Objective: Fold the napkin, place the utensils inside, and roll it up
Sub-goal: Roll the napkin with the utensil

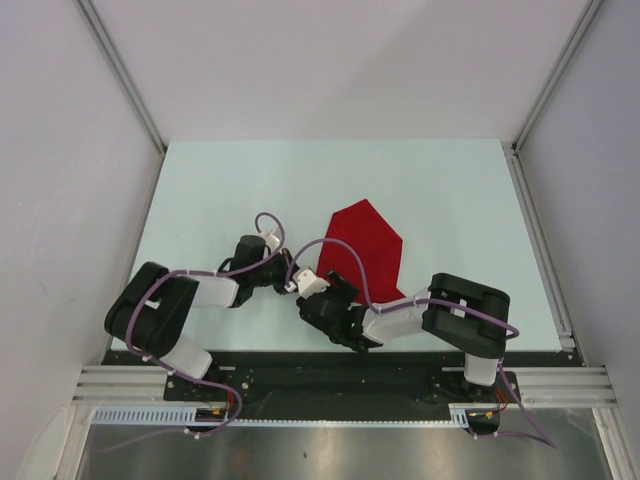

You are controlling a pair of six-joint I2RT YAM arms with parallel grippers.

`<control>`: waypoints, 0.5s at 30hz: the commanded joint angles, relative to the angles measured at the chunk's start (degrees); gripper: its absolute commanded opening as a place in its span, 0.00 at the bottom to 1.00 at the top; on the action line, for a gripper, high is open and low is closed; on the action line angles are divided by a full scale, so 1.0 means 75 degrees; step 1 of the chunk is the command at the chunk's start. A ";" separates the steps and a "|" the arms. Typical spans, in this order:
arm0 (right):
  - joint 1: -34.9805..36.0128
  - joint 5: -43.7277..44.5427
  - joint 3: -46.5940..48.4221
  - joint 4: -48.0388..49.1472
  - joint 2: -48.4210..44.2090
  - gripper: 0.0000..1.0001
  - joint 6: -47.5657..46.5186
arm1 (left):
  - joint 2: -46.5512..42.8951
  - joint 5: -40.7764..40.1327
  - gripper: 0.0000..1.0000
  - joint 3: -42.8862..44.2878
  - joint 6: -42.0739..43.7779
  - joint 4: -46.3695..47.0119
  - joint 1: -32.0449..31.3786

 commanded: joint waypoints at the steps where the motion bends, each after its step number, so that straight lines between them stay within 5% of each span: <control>1: -0.0030 0.0919 -0.0090 -0.0432 0.0090 0.73 0.0268 | -0.0249 0.0207 0.00 0.0172 0.0016 0.0049 0.0134; 10: 0.0041 0.0920 -0.0899 -0.0842 -0.0484 0.60 0.0889 | -0.0296 0.0254 0.00 0.0196 0.0063 0.0013 0.0275; 15: -0.0076 0.0476 -0.1087 -0.0376 -0.0402 0.41 0.0481 | -0.0250 0.0289 0.00 0.0196 0.0121 0.0014 0.0286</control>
